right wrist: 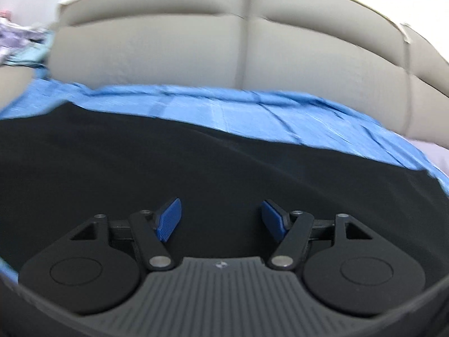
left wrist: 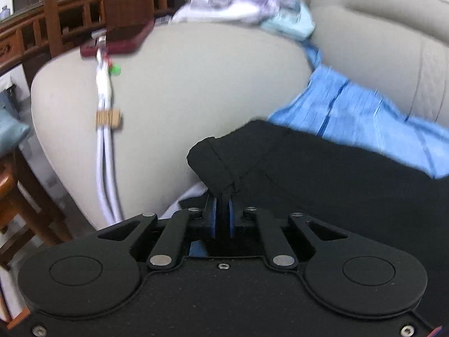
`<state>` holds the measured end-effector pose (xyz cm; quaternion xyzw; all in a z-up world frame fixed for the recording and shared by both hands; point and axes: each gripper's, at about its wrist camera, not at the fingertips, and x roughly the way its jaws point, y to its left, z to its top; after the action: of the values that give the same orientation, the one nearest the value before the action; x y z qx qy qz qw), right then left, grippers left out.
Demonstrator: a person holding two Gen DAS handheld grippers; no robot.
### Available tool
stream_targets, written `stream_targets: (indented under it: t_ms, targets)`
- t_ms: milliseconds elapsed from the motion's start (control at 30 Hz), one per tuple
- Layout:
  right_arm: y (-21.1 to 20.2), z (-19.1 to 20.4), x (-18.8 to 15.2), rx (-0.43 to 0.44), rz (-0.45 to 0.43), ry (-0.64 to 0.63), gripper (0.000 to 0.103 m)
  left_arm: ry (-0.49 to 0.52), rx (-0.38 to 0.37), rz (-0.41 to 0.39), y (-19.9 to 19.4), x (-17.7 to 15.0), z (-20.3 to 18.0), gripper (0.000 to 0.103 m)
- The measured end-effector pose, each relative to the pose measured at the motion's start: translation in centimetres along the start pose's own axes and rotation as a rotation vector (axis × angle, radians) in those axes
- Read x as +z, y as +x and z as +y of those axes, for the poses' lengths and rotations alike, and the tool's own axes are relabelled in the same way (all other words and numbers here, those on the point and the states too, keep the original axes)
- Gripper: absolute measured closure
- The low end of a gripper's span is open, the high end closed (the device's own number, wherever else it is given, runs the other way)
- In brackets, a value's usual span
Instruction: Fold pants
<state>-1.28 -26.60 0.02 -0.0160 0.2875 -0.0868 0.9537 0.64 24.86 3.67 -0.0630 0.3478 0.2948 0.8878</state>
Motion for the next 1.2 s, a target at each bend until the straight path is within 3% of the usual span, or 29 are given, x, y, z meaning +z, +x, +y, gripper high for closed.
stream_targets:
  t_ms: [67,133,233,333,433,500,567,633,700,733,900,967,1100,1200]
  targets:
    - [0.9,-3.3,0.1,-0.04,0.023,0.075,0.015,-0.033,-0.002,0.055,1.0,-0.2,0.3,0.094]
    - [2.1,-7.1,0.7,-0.089,0.048,0.196,0.014,-0.019,0.015,0.048,0.9,-0.2,-0.2,0.092]
    - [2.7,-11.9,2.0,-0.274,0.052,0.282,0.019,0.026,0.048,0.041,0.8,-0.2,-1.3,0.091]
    - [2.9,-16.8,2.9,-0.431,0.035,0.349,0.019,0.009,0.063,0.061,1.1,-0.1,-1.3,0.089]
    - [5.5,-21.7,3.4,-0.547,0.113,0.42,0.019,0.013,0.083,0.068,1.4,0.3,-1.5,0.088]
    - [7.5,-25.0,3.1,-0.537,0.167,0.494,0.016,0.034,0.097,0.069,1.6,0.3,-1.7,0.087]
    - [8.1,-27.2,3.0,-0.521,0.152,0.547,0.013,0.061,0.115,0.069,1.7,0.2,-2.1,0.087]
    - [8.5,-28.8,3.1,-0.507,0.165,0.554,0.014,0.07,0.129,0.069,1.8,0.3,-2.4,0.087]
    - [8.7,-30.1,3.4,-0.437,0.172,0.534,0.015,0.068,0.14,0.069,1.9,0.3,-2.5,0.087]
    - [8.9,-30.3,3.6,-0.407,0.182,0.516,0.02,0.064,0.144,0.068,2.0,0.4,-2.6,0.087]
    - [9.0,-29.9,4.7,-0.321,0.227,0.363,0.072,0.056,0.167,0.063,2.2,0.3,-2.9,0.087]
    - [8.7,-29.5,5.1,-0.288,0.238,0.327,0.082,0.053,0.174,0.064,2.1,0.2,-3.0,0.087]
    - [10.0,-30.3,5.3,-0.325,0.243,0.316,0.086,0.034,0.165,0.073,2.2,0.4,-2.7,0.087]
    - [10.4,-32.1,5.8,-0.331,0.237,0.423,0.084,0.024,0.154,0.072,2.3,0.5,-2.4,0.087]
